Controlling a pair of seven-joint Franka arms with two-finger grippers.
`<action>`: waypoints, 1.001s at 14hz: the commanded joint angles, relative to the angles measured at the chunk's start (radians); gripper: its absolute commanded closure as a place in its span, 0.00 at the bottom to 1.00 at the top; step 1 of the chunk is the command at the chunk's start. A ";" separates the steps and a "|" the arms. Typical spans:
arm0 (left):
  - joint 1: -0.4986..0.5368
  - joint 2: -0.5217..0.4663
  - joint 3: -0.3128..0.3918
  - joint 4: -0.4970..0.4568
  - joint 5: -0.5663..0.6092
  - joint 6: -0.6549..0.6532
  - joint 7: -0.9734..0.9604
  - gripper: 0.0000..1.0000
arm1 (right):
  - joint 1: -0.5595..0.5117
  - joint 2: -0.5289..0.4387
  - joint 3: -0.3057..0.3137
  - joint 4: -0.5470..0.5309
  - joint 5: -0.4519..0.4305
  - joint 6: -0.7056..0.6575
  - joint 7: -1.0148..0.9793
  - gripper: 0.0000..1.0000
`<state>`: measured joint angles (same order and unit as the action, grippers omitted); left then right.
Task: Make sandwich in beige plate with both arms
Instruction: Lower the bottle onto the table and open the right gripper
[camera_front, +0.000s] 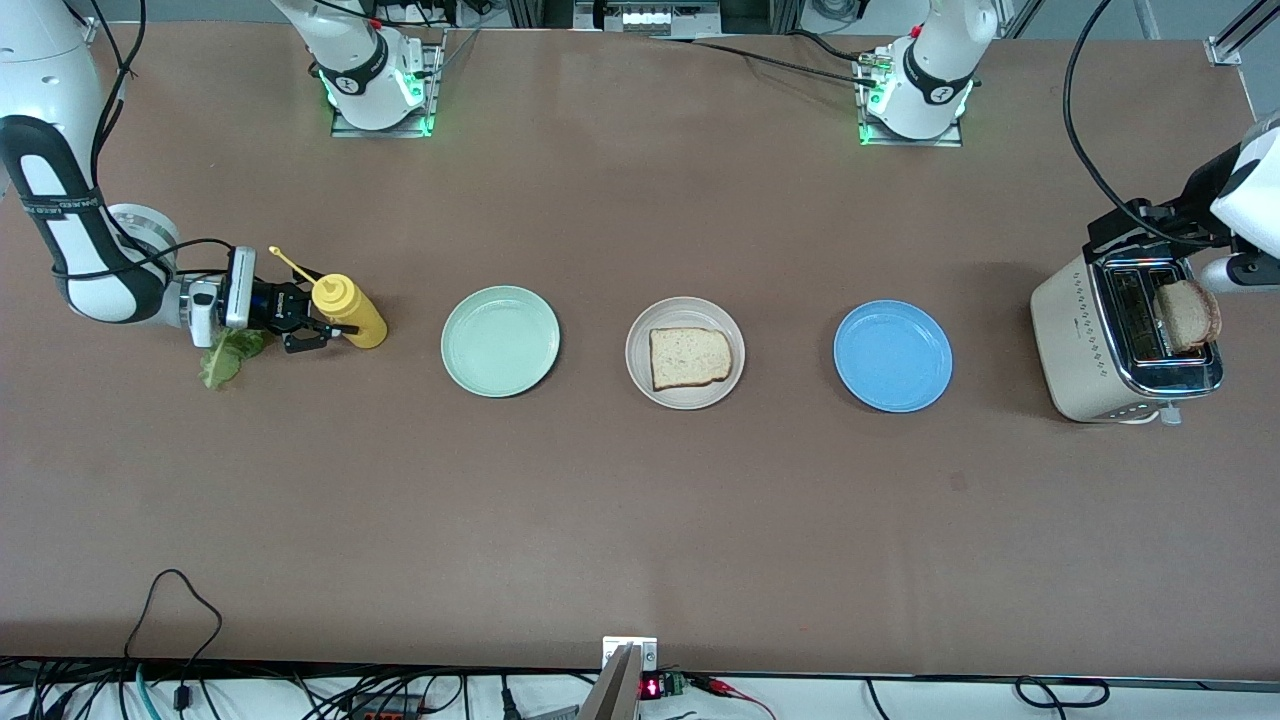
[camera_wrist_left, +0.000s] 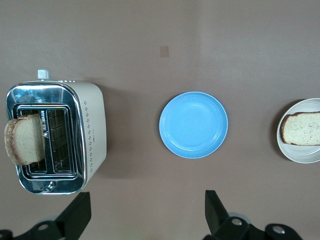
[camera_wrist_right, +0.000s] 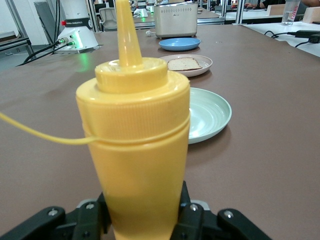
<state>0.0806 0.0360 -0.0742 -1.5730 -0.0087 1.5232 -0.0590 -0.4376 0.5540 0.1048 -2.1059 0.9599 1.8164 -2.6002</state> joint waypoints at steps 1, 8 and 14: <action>0.007 -0.007 -0.004 0.011 0.004 -0.017 0.005 0.00 | -0.029 0.029 0.019 0.015 0.006 -0.003 -0.017 0.84; 0.013 -0.002 -0.001 0.010 0.003 -0.003 0.005 0.00 | -0.058 0.049 0.019 0.017 0.008 -0.003 -0.006 0.34; 0.015 -0.004 -0.001 0.007 0.001 -0.008 0.007 0.00 | -0.075 0.055 0.019 0.018 0.006 -0.002 -0.004 0.17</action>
<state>0.0894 0.0361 -0.0706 -1.5730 -0.0087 1.5243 -0.0591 -0.4877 0.5991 0.1086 -2.1011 0.9675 1.8177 -2.6002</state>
